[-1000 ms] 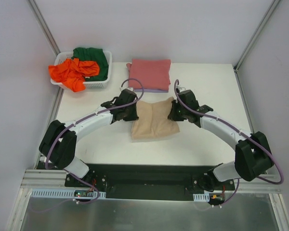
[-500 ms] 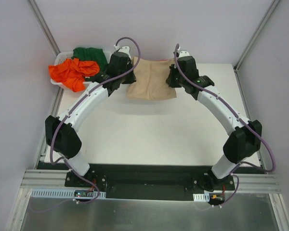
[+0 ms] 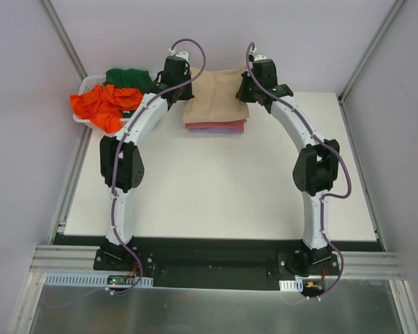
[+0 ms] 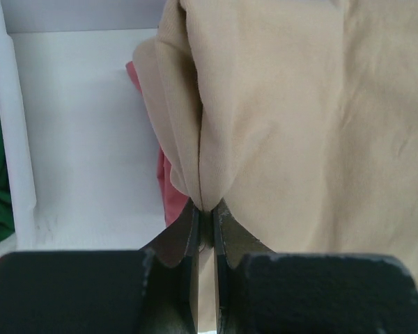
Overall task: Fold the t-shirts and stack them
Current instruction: Put the neatly folded tshirt into the corner of the board with both arms
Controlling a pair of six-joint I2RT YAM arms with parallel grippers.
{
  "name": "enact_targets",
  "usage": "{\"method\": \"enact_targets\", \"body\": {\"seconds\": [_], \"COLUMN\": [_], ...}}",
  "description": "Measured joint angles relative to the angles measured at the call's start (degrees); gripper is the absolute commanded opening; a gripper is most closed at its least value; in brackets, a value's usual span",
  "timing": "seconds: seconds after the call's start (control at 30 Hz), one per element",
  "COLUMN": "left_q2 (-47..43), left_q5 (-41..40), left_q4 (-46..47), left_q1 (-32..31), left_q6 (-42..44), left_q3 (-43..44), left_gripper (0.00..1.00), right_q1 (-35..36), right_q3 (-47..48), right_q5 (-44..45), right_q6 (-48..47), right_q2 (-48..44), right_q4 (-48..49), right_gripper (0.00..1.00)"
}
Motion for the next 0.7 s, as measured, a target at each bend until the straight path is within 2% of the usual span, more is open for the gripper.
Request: {"method": "enact_targets", "body": {"seconds": [0.17,0.33,0.7], "left_q2": [7.0,12.1,15.5], "left_q5": [1.0,2.4,3.8], "left_q4": [-1.0,-1.4,-1.3], "left_q1": [1.4,2.2,3.3], "left_q6": [0.8,0.9,0.6], "left_q3": [7.3,12.4,13.8], "left_gripper": [0.00,0.00,0.00], "right_q1": [-1.2,-2.3,-4.1], "right_q3": [7.3,8.6,12.3], "right_q5": [-2.4,-4.4,-8.3], "right_q6": [0.3,2.0,5.6], "right_q2": [8.7,13.4,18.9], "right_q4": [0.0,0.8,3.0], "right_gripper": [0.00,0.00,0.00]}}
